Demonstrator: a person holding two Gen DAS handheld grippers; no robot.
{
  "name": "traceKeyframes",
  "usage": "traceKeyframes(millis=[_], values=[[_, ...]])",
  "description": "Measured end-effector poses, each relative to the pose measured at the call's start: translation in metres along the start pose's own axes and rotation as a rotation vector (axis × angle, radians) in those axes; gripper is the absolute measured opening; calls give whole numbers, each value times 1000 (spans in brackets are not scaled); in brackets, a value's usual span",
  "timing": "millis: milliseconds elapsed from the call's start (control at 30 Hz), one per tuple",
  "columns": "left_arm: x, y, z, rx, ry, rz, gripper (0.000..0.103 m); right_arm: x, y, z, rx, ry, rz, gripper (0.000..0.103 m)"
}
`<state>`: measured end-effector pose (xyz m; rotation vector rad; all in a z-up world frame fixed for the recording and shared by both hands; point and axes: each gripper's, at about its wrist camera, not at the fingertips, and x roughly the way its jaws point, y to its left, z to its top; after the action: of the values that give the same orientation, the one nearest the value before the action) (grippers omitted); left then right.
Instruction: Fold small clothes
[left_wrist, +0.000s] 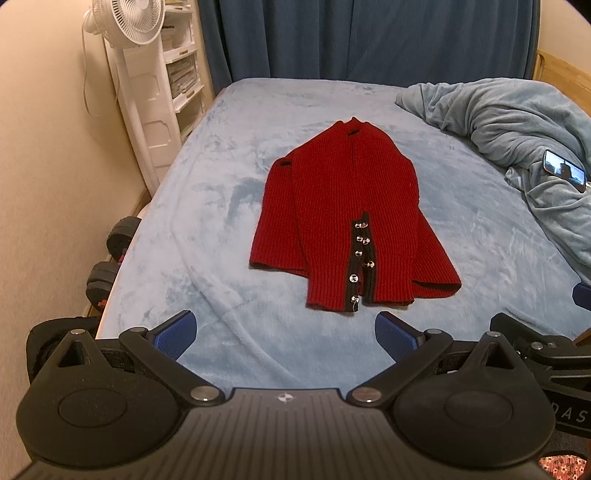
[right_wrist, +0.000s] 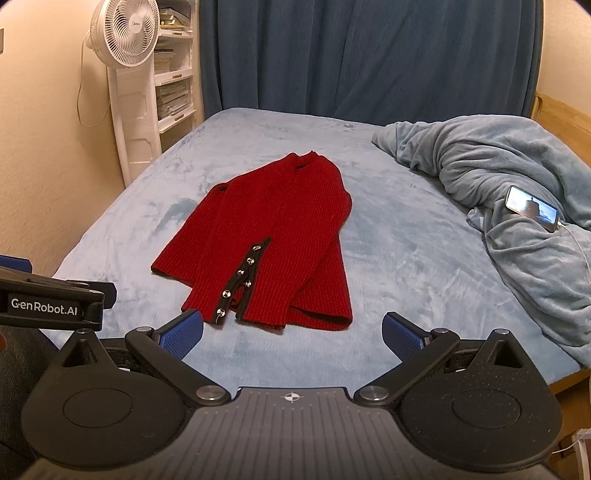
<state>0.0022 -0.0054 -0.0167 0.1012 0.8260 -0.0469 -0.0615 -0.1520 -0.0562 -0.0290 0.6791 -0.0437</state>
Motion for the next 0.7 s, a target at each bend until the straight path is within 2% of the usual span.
traceKeyframes(millis=[700], values=[[15, 3, -1, -5, 45, -11, 103, 11, -3, 5, 10, 35, 13, 102]])
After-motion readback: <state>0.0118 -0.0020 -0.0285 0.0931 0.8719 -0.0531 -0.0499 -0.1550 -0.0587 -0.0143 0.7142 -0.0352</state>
